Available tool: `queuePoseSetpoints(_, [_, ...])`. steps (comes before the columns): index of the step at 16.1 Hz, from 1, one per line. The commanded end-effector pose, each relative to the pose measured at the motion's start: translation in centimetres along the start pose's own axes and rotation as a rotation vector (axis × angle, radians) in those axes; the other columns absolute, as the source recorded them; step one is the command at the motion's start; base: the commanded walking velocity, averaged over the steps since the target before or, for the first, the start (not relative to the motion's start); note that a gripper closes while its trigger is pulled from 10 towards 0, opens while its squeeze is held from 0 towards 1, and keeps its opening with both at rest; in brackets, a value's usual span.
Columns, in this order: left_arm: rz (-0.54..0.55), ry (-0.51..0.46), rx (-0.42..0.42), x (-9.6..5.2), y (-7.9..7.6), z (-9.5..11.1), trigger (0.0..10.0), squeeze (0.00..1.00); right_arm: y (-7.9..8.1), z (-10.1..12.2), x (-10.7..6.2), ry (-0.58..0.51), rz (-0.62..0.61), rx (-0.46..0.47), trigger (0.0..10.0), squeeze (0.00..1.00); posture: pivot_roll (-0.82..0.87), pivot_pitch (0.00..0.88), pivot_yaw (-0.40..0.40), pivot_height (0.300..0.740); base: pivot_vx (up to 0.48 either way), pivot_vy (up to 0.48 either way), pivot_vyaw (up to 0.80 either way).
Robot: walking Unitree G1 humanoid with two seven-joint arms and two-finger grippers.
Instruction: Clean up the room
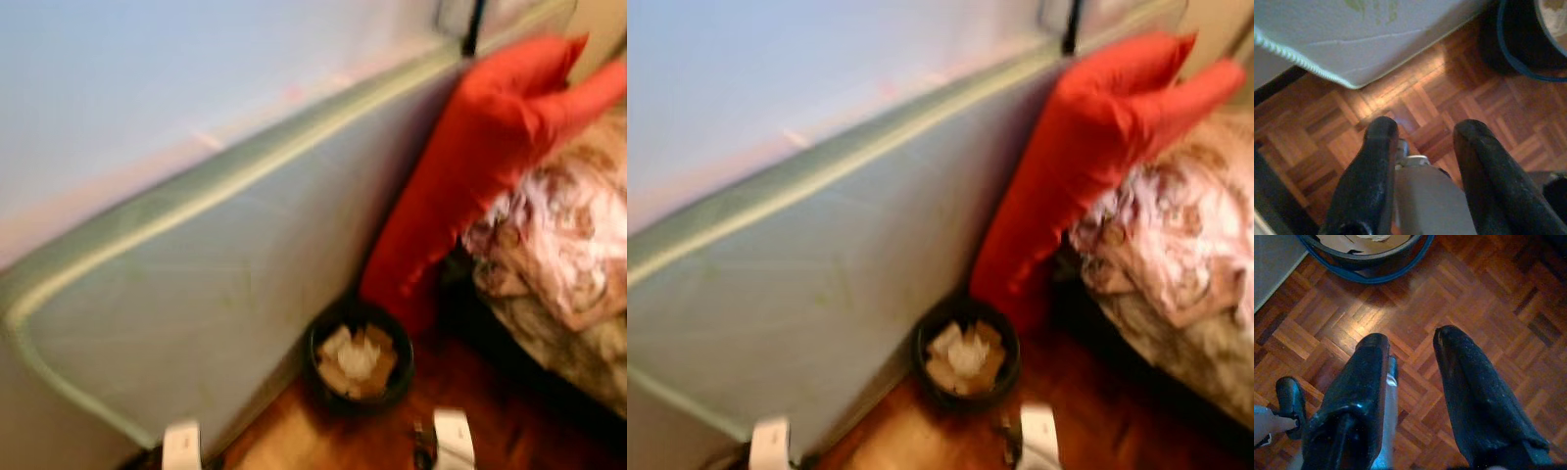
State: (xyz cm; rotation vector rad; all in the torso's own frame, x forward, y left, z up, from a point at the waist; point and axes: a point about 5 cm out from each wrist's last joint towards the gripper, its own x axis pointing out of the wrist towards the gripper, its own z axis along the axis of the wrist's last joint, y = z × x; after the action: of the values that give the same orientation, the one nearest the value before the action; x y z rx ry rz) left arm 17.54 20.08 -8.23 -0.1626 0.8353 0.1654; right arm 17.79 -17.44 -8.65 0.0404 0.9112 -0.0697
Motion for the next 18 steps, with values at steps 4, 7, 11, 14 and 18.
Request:
queuePoseSetpoints(4, [0.065, 0.17, 0.226, -1.31, 5.22, -1.69, 10.0, 0.0, -1.86, -3.91, -1.12, 0.118, -0.029, 0.318, 10.0, 0.0, 0.02, 0.0, 0.038, 0.74, 0.0, 0.0, 0.0])
queuePoseSetpoints(7, [0.063, 0.17, 0.226, -1.29, 5.14, -1.72, 10.0, 0.0, -1.85, -3.86, -1.1, 0.116, -0.028, 0.318, 10.0, 0.0, 0.02, 0.0, 0.037, 0.74, 0.0, -0.16, 0.0])
queuePoseSetpoints(11, [0.059, 0.17, 0.226, -1.3, 5.05, -1.79, 10.0, 0.0, -1.82, -3.73, -1.06, 0.115, -0.022, 0.313, 10.0, 0.0, 0.01, 0.0, 0.037, 0.74, 0.0, -0.24, 0.0])
queuePoseSetpoints(14, [0.057, 0.168, 0.223, -1.28, 5.03, -1.74, 10.0, 0.0, -1.84, -3.64, -1.03, 0.113, -0.023, 0.316, 10.0, 0.0, 0.01, 0.0, 0.036, 0.74, 0.0, -0.16, 0.0])
queuePoseSetpoints(18, [0.052, 0.162, 0.223, -1.16, 4.83, -1.52, 10.0, 0.0, -1.92, -3.66, -1.04, 0.116, -0.026, 0.313, 10.0, 0.0, 0.01, 0.0, 0.033, 0.74, 0.0, -0.48, 0.0])
